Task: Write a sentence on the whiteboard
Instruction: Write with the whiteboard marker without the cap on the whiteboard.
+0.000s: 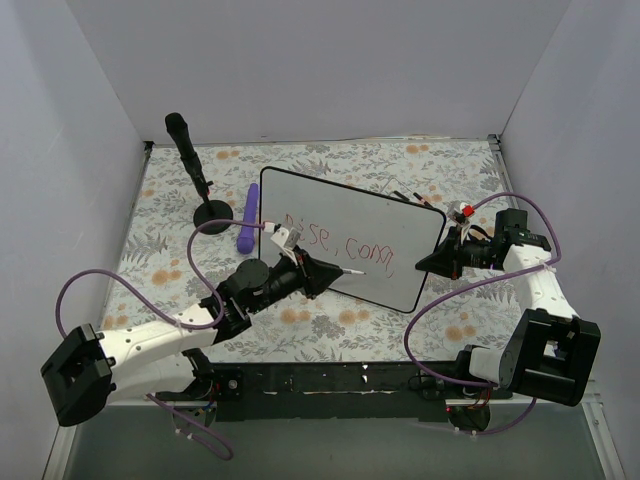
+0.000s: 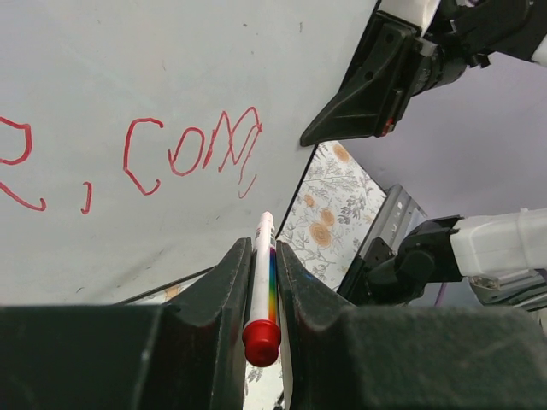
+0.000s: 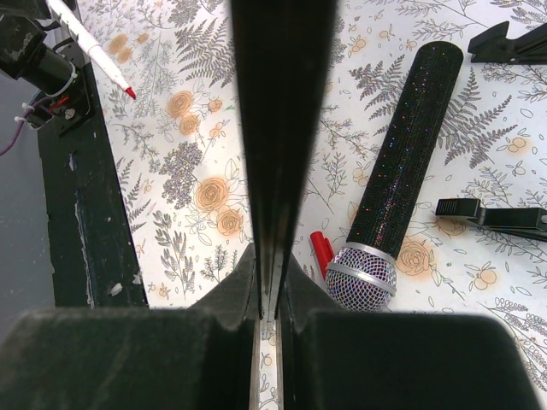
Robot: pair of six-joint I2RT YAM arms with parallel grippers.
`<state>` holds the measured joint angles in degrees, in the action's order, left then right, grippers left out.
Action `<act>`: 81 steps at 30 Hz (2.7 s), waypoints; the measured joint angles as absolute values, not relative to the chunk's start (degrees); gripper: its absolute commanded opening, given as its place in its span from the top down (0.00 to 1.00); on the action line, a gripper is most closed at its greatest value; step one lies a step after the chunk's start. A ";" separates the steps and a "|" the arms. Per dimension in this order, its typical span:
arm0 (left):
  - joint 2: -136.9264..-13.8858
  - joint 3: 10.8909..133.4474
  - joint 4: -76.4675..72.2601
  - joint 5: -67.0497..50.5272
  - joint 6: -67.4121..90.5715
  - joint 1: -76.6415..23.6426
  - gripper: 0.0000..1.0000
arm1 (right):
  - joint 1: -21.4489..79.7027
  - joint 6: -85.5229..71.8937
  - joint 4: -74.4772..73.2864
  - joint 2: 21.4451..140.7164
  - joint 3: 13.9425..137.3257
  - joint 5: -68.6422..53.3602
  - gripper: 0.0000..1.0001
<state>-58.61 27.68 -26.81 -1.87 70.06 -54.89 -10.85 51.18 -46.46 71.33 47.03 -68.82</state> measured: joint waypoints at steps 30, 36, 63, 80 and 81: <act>-81.36 45.82 -30.24 8.51 62.94 -60.99 1.00 | -10.44 51.18 -46.41 71.33 47.03 -68.79 0.99; -81.43 46.39 -29.95 9.34 62.41 -60.99 1.00 | -10.41 51.18 -46.35 71.33 47.03 -68.77 0.99; -83.18 47.75 -24.71 8.16 62.72 -61.63 1.00 | -10.39 51.13 -46.06 71.33 47.03 -68.51 0.99; -84.60 49.84 -25.69 7.16 62.94 -61.30 1.00 | -10.39 51.13 -46.02 71.33 47.03 -68.51 0.99; -84.64 49.89 -25.74 7.05 63.02 -61.21 1.00 | -10.39 51.16 -46.02 71.33 47.03 -68.49 0.99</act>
<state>-84.64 49.89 -25.74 7.05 63.02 -61.21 -10.39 51.16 -46.02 71.33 47.03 -68.49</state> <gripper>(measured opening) 0.141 0.091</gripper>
